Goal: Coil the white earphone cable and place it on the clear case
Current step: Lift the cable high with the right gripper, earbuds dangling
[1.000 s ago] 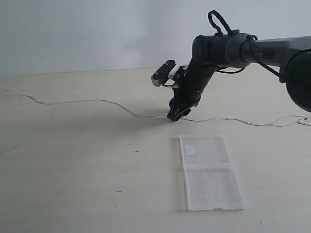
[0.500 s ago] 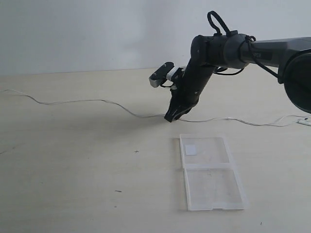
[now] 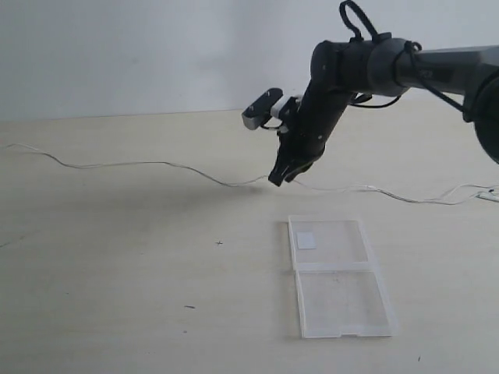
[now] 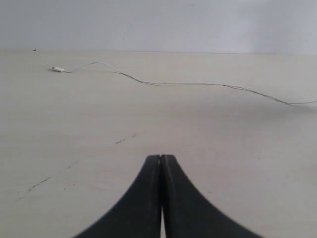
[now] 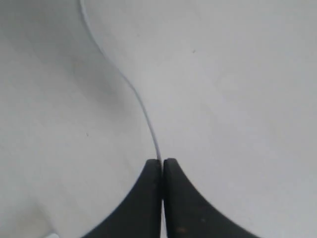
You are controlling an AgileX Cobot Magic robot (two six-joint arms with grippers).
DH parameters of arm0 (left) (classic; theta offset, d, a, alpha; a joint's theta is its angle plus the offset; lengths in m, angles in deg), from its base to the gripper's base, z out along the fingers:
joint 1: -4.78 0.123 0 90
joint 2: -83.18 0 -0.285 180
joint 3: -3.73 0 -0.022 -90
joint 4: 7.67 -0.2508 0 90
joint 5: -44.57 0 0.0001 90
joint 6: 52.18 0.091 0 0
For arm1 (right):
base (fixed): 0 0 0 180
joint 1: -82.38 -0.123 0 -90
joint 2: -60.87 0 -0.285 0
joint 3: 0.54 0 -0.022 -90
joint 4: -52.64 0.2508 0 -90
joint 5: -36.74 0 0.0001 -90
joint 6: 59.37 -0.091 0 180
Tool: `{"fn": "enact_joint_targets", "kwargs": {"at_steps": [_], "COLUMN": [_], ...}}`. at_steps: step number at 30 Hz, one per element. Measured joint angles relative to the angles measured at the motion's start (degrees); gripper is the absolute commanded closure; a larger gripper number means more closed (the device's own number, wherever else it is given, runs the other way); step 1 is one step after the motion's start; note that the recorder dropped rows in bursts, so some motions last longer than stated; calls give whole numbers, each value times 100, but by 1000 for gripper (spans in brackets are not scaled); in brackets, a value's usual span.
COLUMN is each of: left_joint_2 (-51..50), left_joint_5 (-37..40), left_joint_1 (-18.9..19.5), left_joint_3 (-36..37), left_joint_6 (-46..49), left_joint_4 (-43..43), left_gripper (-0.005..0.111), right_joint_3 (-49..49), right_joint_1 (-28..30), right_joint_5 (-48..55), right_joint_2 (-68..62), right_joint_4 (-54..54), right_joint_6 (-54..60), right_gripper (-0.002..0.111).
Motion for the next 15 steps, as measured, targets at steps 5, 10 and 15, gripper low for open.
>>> {"fn": "enact_joint_targets", "kwargs": {"at_steps": [5, 10, 15], "left_joint_2": [0, 0, 0], "left_joint_5": [0, 0, 0], "left_joint_1": [0, 0, 0], "left_joint_3": [0, 0, 0], "left_joint_6": [0, 0, 0], "left_joint_4": [0, 0, 0], "left_gripper": [107, 107, 107], "right_joint_3": [0, 0, 0], "right_joint_1": [0, 0, 0], "right_joint_5": [-99, -179, -423], "right_joint_2": [603, 1114, 1689], "right_joint_4": [164, 799, 1607], "right_joint_6": [0, 0, 0], "right_gripper": [108, 108, 108]}}
